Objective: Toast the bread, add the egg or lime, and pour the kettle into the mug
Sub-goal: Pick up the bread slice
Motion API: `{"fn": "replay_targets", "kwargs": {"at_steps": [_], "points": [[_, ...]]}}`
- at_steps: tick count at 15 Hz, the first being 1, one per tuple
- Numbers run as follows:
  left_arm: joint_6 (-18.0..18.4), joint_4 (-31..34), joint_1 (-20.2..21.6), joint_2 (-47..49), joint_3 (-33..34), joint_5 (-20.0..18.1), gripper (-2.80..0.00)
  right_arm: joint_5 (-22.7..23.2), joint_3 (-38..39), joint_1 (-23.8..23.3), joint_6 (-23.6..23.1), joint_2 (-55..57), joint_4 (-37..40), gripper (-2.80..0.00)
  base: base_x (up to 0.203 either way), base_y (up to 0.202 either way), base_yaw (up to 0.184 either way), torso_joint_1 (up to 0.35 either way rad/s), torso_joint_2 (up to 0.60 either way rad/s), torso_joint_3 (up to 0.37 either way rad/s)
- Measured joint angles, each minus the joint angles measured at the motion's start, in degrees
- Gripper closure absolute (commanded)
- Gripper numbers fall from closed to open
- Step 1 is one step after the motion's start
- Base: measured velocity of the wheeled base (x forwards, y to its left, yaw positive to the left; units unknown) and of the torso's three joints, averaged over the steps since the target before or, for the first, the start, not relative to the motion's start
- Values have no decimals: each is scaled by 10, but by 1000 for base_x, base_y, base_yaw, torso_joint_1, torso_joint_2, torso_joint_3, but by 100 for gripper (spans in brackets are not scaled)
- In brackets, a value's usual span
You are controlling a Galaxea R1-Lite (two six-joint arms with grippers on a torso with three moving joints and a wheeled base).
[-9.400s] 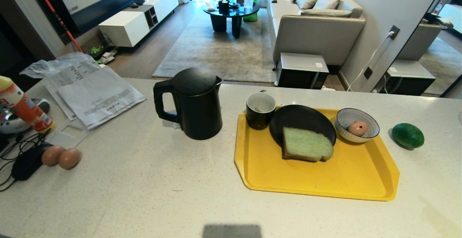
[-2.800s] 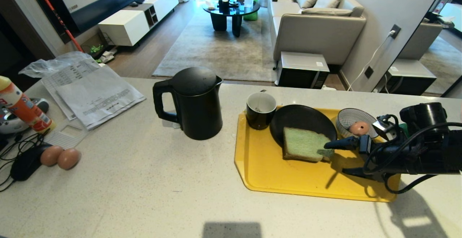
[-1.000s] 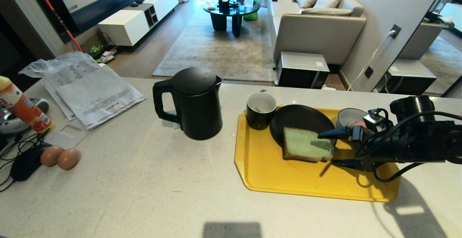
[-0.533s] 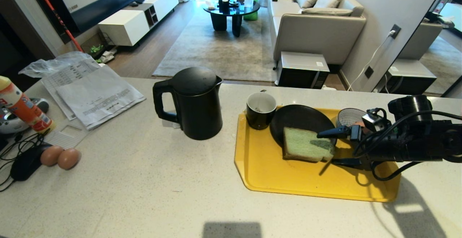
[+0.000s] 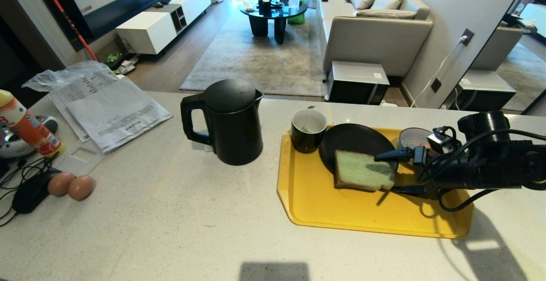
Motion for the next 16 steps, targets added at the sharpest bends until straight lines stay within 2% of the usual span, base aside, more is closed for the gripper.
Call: {"fn": "replay_targets", "kwargs": {"at_steps": [1, 16], "points": [[0, 0, 0, 0, 0, 0, 0, 0, 0, 0, 0, 0, 0, 0, 0, 0, 0, 0, 0, 0], [0, 0, 0, 0, 0, 0, 0, -3, 5, -1, 1, 6, 2, 0, 0, 0, 0, 0, 0, 0]]}}
